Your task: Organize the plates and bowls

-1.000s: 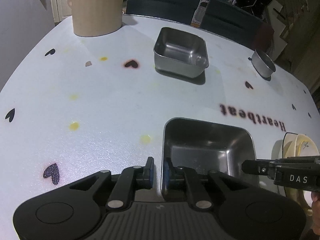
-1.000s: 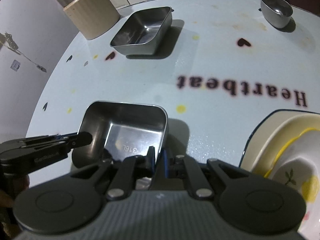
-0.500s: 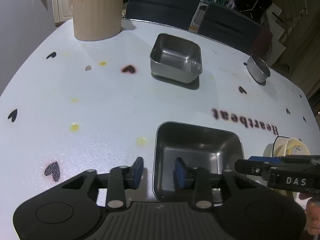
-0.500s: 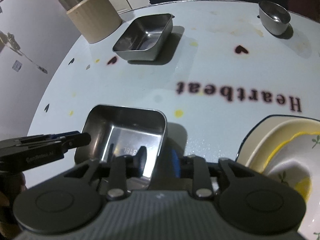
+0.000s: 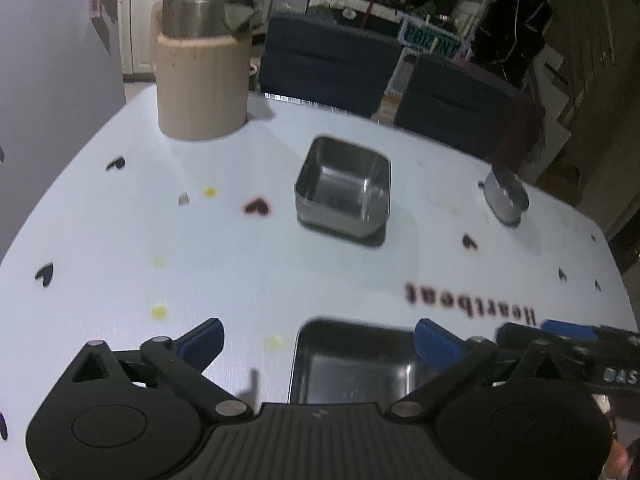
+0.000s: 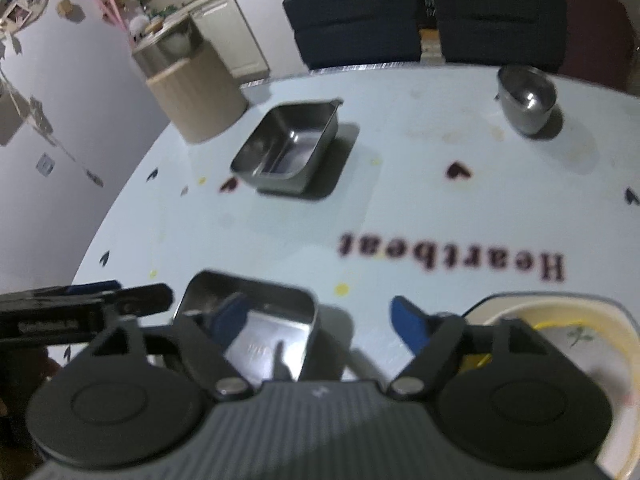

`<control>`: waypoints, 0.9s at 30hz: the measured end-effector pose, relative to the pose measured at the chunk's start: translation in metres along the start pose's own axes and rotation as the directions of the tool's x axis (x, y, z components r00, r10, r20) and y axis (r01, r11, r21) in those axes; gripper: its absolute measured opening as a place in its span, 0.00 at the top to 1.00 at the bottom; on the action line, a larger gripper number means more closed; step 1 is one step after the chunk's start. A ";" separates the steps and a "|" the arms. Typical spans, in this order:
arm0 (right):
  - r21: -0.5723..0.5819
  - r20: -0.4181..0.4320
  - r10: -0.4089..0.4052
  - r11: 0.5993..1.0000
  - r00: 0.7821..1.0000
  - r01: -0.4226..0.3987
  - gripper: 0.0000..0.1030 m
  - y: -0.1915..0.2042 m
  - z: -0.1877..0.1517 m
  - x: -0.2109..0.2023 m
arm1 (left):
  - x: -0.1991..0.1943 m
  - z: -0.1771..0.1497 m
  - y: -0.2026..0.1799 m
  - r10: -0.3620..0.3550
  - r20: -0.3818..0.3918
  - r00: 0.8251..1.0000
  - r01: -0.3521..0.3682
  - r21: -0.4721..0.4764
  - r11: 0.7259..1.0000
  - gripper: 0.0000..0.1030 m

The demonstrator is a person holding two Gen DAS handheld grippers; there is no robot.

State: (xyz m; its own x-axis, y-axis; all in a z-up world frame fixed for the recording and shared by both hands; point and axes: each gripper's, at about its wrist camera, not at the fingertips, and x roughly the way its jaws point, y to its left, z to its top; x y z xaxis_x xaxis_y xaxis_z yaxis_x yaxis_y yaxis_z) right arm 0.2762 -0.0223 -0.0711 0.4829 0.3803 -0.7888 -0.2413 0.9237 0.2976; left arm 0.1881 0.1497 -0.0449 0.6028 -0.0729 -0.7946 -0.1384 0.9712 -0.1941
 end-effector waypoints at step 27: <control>0.190 0.226 -0.099 0.980 0.969 0.056 0.00 -0.073 0.045 -0.004 | 0.121 0.072 -0.023 0.033 0.000 0.999 -0.030 -0.427 0.904 0.10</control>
State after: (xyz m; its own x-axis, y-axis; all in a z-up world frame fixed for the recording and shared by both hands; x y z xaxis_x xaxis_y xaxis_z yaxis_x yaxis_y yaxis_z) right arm 0.3297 -0.0894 -0.0654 0.6817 0.2878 -0.6726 -0.0499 0.9355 0.3497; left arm 0.3205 0.1352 -0.0953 0.5980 -0.0404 -0.8005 -0.4789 0.7829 -0.3972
